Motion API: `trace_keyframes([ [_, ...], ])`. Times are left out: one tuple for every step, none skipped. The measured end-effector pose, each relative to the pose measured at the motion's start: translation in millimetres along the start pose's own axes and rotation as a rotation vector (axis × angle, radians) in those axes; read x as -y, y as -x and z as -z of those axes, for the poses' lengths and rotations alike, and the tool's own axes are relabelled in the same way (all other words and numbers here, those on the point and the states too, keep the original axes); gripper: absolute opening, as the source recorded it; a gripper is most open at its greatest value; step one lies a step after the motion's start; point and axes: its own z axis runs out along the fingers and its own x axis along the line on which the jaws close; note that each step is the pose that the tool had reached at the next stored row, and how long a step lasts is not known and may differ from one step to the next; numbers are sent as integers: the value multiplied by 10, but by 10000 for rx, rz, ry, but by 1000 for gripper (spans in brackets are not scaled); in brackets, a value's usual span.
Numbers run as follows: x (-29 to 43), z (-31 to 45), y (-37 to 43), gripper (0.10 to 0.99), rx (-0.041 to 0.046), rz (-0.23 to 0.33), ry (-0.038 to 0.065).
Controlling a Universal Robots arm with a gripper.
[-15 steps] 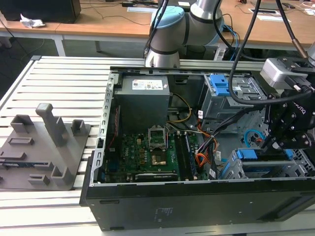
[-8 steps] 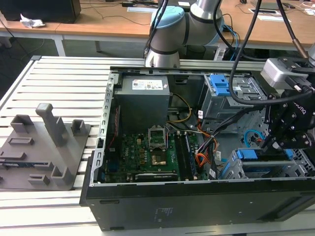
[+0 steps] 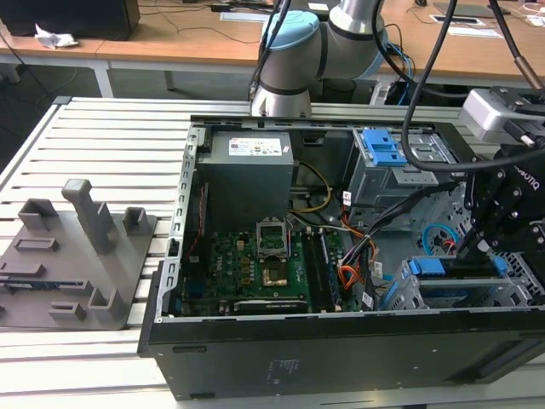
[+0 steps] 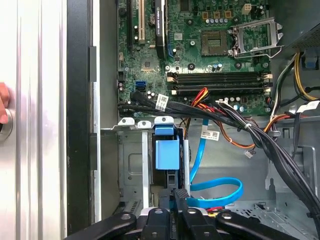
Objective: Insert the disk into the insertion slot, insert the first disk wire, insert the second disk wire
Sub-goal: 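Insert the second disk wire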
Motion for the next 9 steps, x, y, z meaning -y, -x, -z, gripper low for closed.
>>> trace_keyframes([
  [0,1,0,294,-1,0,0],
  [0,1,0,294,-1,0,0],
  [-1,1,-1,294,-1,0,0],
  [-4,-2,-2,361,8,-1,1],
  [-10,-21,-2,361,66,4,3],
  [-15,-55,-1,361,132,10,3],
  [-13,-75,0,361,154,13,4],
  [-13,-97,1,361,172,12,5],
  [-13,-103,2,361,175,12,5],
])
